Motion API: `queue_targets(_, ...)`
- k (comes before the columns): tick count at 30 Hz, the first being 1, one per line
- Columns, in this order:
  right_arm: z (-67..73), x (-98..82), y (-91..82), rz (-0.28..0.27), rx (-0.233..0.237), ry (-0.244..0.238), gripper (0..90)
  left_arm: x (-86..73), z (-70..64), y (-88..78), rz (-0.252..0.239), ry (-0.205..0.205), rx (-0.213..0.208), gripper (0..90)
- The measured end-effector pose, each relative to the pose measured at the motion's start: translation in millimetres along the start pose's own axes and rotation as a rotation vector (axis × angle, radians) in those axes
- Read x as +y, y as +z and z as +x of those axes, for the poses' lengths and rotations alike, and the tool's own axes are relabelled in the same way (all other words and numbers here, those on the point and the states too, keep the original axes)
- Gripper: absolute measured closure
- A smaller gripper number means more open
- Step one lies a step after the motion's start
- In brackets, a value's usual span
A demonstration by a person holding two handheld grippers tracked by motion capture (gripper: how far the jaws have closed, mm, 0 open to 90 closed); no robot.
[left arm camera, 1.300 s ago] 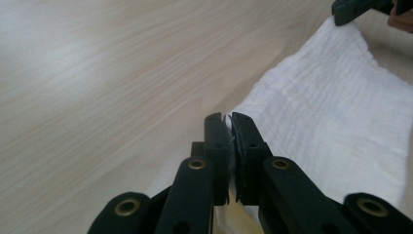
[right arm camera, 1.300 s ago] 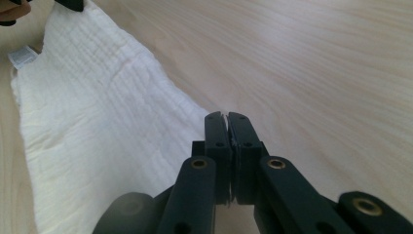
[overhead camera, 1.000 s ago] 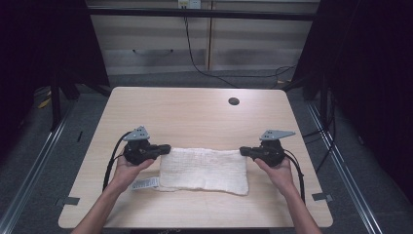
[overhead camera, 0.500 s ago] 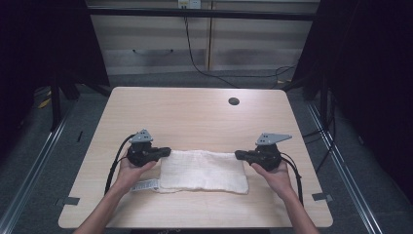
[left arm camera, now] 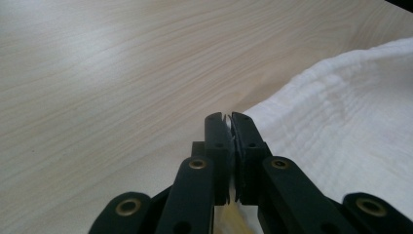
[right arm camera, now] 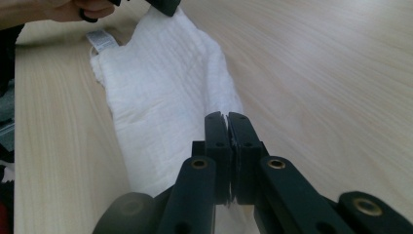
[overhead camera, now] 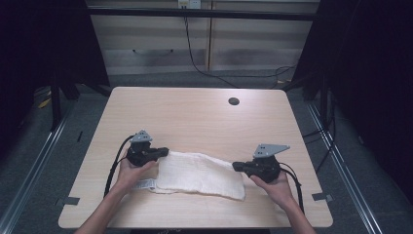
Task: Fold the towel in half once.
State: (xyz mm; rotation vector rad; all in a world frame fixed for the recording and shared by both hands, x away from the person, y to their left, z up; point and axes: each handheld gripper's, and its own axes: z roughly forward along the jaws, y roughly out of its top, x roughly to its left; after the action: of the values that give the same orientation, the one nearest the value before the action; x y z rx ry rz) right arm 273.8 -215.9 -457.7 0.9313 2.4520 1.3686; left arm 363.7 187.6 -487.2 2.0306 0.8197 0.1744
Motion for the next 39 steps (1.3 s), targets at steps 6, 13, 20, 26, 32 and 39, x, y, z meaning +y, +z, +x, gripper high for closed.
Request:
queue_targets(6,16.8,-7.0,-3.0,0.014,0.037,-0.018,88.4,0.2,-0.8,-0.3,-0.007,-0.002,0.014,87.0)
queue_targets(13,31.2,-21.4,2.7,0.05,0.12,0.024,88.2,0.9,-2.1,0.7,-0.006,0.003,0.023,87.0)
queue_targets(20,34.3,-30.8,21.2,0.148,0.154,0.027,88.2,1.2,-1.9,0.4,-0.013,-0.003,0.019,87.0)
queue_targets(26,33.3,-34.6,31.3,0.203,0.144,0.026,88.4,3.2,-3.4,-0.9,-0.033,-0.007,0.008,86.9)
queue_targets(32,25.5,-30.8,36.5,0.201,0.112,0.04,88.4,10.5,-11.0,-5.1,-0.067,0.009,-0.013,86.9)
queue_targets(39,3.5,-19.1,45.0,0.213,0.03,0.045,88.6,20.5,-21.8,-10.4,-0.126,0.03,-0.033,86.8)
